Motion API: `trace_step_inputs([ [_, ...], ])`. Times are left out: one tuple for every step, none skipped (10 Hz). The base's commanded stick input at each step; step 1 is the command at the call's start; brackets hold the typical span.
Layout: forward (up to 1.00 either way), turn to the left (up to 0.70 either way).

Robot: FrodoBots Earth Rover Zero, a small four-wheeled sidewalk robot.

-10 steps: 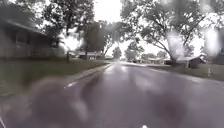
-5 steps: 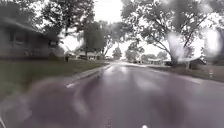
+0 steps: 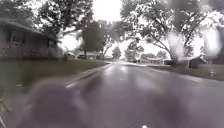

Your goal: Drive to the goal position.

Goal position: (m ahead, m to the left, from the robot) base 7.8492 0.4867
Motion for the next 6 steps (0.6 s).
trace_step_inputs([
  [0.5, 0.0],
  [0.5, 0.0],
  [0.5, 0.0],
  [0.5, 0.0],
  [0.5, 0.0],
  [0.5, 0.0],
])
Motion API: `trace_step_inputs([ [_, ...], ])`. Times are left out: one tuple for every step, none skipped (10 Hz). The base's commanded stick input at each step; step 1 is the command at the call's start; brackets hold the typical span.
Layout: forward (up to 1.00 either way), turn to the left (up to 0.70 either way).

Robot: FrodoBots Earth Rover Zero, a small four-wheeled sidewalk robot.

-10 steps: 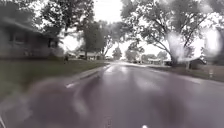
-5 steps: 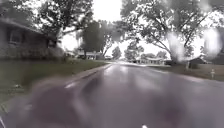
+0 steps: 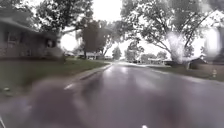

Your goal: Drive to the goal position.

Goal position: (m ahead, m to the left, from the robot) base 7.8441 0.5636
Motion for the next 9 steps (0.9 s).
trace_step_inputs([
  [0.5, 0.0],
  [0.5, 0.0],
  [0.5, 0.0],
  [0.5, 0.0],
  [0.5, 0.0],
  [0.5, 0.0],
  [0.5, 0.0],
  [0.5, 0.0],
  [0.5, 0.0],
])
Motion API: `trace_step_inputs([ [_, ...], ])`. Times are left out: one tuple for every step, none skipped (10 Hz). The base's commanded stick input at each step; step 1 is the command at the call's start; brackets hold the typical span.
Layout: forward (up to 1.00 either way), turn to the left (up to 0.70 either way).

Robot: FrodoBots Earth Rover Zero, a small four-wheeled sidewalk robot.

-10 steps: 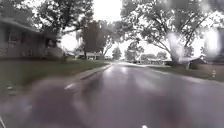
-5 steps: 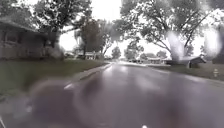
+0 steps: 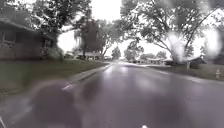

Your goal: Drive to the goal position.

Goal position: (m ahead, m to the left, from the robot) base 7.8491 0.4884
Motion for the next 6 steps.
trace_step_inputs([
  [0.5, 0.0],
  [0.5, 0.0],
  [0.5, 0.0],
  [0.5, 0.0],
  [0.5, 0.0],
  [0.5, 0.0],
])
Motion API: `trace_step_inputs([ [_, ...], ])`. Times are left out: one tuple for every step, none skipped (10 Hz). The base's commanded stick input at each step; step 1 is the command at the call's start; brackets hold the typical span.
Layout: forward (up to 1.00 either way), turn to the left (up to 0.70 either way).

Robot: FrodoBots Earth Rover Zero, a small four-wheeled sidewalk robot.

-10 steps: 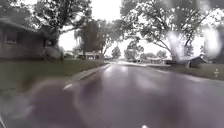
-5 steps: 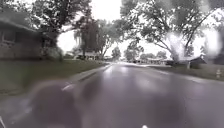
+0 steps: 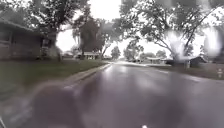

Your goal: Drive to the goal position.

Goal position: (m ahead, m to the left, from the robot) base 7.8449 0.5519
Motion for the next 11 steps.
trace_step_inputs([
  [0.5, 0.0],
  [0.5, 0.0],
  [0.5, 0.0],
  [0.5, 0.0],
  [0.5, 0.0],
  [0.5, 0.0],
  [0.5, 0.0],
  [0.5, 0.0],
  [0.5, 0.0],
  [0.5, 0.0],
  [0.5, 0.0],
])
